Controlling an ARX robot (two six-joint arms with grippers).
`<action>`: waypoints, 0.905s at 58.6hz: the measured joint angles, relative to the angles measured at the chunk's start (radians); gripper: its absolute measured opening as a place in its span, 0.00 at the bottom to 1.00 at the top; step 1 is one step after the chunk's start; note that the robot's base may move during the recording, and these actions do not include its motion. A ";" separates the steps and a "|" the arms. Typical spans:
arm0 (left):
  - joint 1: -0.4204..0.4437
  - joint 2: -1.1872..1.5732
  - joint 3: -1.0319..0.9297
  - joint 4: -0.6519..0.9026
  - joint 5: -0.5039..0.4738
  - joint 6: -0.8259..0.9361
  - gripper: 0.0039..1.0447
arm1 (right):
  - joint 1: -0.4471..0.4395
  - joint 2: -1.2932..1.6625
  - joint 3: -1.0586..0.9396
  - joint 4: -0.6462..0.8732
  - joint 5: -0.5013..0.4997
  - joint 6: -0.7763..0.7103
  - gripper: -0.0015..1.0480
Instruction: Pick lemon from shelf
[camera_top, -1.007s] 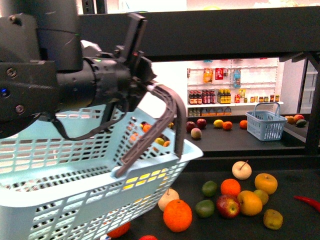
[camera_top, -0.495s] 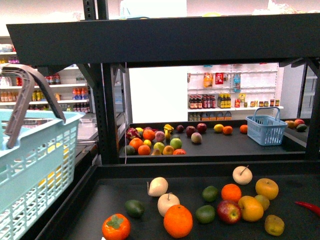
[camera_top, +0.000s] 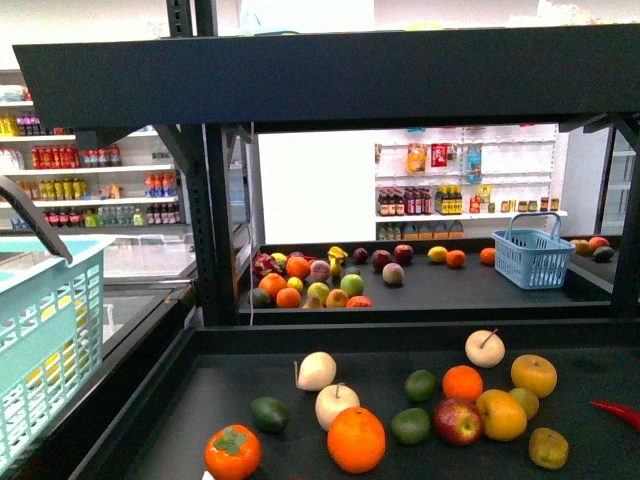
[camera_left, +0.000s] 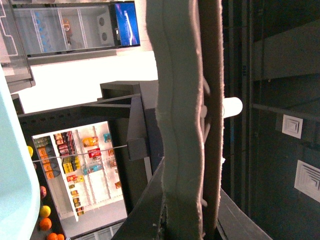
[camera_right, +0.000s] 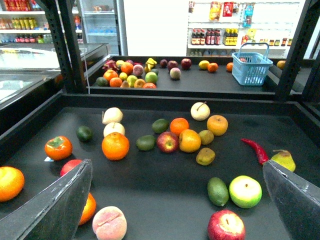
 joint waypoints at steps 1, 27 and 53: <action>0.002 0.013 0.009 0.000 0.008 -0.005 0.09 | 0.000 0.000 0.000 0.000 0.000 0.000 0.98; 0.114 0.179 0.269 -0.003 0.082 -0.024 0.09 | 0.000 0.000 0.000 0.000 0.000 0.000 0.98; 0.119 0.203 0.210 0.000 0.089 -0.050 0.09 | 0.000 0.000 0.000 0.000 0.000 0.000 0.98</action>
